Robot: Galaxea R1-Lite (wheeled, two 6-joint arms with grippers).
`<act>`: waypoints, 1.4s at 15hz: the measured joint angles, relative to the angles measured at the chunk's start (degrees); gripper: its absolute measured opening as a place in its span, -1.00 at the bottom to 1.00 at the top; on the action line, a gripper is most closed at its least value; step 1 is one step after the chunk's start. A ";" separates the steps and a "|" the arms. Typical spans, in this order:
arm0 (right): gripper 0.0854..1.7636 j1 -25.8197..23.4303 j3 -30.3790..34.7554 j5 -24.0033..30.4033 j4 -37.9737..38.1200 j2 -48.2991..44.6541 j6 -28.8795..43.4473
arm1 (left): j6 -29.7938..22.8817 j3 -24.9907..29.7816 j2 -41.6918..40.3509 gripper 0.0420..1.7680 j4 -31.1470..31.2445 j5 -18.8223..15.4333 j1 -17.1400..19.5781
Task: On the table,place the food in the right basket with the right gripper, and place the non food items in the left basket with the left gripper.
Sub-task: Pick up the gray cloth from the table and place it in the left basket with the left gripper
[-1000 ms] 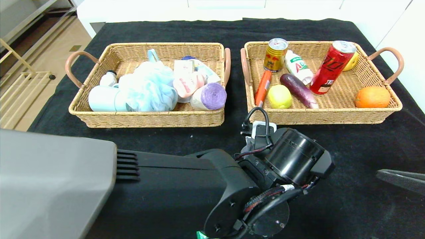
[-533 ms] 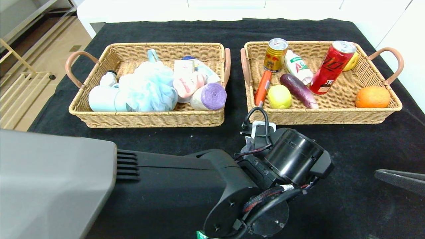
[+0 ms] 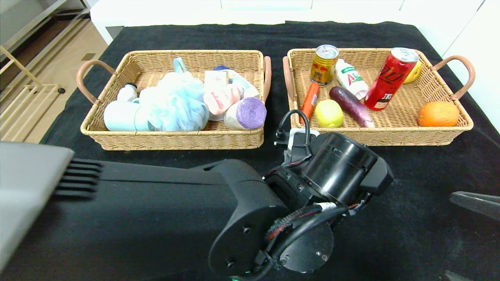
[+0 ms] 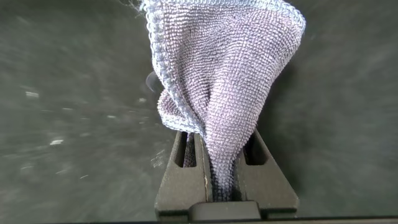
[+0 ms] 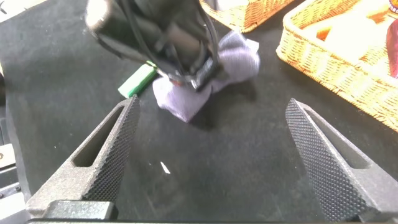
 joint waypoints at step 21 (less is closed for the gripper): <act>0.94 -0.44 0.39 0.05 0.15 1.57 0.05 | 24.66 13.43 -41.30 -0.75 -0.72 -18.33 29.73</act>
